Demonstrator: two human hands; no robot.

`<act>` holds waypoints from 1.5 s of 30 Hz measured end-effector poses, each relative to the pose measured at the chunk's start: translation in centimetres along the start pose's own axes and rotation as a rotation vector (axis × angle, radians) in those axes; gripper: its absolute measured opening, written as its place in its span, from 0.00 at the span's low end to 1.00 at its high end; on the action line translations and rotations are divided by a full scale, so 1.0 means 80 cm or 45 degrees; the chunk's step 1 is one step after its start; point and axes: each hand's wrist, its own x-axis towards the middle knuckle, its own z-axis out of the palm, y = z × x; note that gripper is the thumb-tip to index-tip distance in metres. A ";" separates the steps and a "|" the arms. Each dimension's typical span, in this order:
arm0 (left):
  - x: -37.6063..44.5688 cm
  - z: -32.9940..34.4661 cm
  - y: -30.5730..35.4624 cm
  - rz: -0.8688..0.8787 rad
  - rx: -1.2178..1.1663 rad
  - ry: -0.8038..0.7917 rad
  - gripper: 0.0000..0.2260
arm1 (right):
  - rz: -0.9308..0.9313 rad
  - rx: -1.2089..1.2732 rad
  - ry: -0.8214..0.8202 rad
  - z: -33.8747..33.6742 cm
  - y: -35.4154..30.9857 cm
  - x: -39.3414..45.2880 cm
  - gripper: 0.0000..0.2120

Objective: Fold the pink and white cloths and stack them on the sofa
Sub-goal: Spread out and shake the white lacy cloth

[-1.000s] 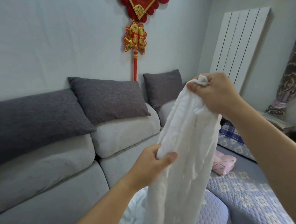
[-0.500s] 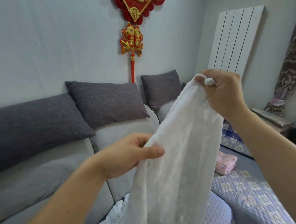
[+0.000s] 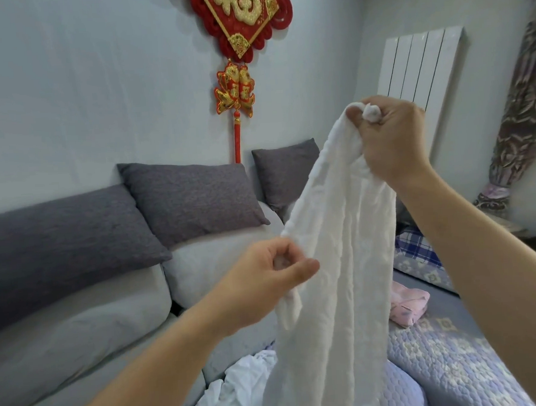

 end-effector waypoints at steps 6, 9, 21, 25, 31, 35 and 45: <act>0.022 0.032 -0.010 0.020 0.240 0.317 0.11 | -0.026 0.121 -0.065 0.005 -0.025 -0.012 0.18; 0.027 0.049 -0.010 -0.033 0.344 0.321 0.15 | -0.051 0.120 -0.121 0.010 -0.031 -0.020 0.17; 0.029 0.072 -0.007 -0.007 0.411 0.407 0.20 | -0.016 0.102 -0.195 -0.001 -0.034 -0.034 0.19; 0.032 0.081 0.004 -0.076 0.409 0.524 0.20 | -0.063 0.077 -0.208 0.005 -0.049 -0.036 0.24; 0.013 0.053 -0.005 -0.051 0.585 0.610 0.11 | 0.002 -0.049 -0.194 -0.007 -0.029 -0.028 0.27; 0.009 0.026 -0.006 0.038 0.387 0.442 0.09 | 0.077 0.006 -0.219 -0.012 -0.028 -0.032 0.26; 0.013 0.055 -0.013 -0.114 0.671 0.467 0.18 | -0.019 0.044 -0.302 0.016 -0.050 -0.049 0.25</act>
